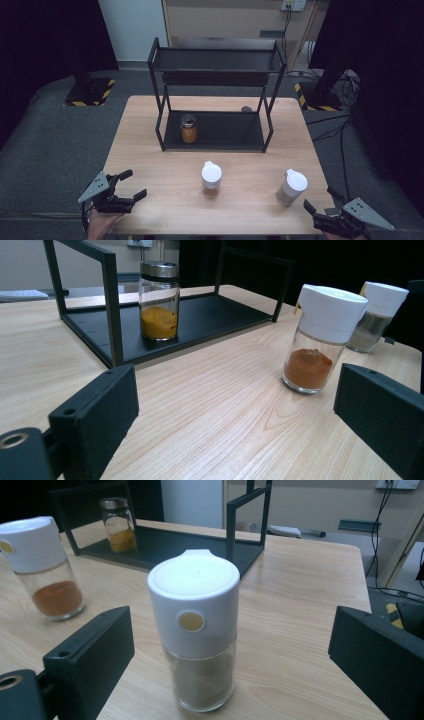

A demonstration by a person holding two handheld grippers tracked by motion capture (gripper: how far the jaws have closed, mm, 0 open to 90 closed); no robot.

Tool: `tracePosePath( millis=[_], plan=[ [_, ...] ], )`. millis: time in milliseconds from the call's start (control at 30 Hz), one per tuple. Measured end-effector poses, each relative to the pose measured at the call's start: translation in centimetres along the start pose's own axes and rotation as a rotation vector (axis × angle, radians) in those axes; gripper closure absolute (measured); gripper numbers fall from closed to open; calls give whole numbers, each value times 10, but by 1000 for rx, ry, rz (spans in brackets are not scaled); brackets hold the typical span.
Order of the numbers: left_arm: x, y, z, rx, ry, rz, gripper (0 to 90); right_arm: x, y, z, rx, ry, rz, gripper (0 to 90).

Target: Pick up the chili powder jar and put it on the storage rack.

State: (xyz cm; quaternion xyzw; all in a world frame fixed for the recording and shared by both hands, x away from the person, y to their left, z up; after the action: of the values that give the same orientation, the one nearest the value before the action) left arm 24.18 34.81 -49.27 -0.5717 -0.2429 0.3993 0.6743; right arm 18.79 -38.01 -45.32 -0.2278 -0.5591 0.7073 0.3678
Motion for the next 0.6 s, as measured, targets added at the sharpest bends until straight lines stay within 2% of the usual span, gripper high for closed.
tracePosePath(
  millis=[400,600],
  plan=[
    [0,0,-2,12,10,-9,36,-1,-17,10,-44,-21,-30,44],
    [0,0,-3,28,10,-2,36,2,-28,8,-39,-39,-30,45]
  ],
)
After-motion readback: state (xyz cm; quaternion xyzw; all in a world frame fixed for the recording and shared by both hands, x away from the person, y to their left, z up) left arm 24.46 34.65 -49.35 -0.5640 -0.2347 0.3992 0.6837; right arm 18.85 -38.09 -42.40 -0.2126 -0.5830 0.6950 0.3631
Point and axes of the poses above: each handheld gripper's, and its own axes: z roughly backward along the jaws, y roughly out of its underside, x roughly to its left, the point moved 8 cm from there along -z, roughly forward along the jaws, and after that the axes turned 11 degrees about -y, right-handed, at the moved point
